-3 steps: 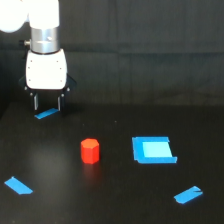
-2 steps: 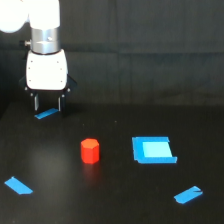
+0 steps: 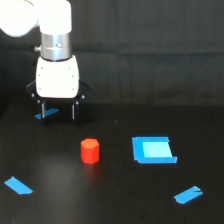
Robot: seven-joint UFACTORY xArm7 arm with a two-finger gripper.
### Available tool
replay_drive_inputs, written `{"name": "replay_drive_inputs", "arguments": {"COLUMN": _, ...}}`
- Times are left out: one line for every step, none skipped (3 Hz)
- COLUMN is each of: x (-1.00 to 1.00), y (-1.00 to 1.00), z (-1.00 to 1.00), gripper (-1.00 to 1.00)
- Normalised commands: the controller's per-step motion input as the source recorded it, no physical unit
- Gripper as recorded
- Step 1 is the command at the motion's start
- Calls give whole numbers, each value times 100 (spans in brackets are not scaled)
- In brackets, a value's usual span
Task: Pick up the red object from the table
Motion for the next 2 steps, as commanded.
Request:
{"name": "replay_drive_inputs", "arguments": {"x": 66, "y": -97, "z": -14, "gripper": 100}}
{"name": "replay_drive_inputs", "arguments": {"x": 62, "y": -96, "z": -26, "gripper": 92}}
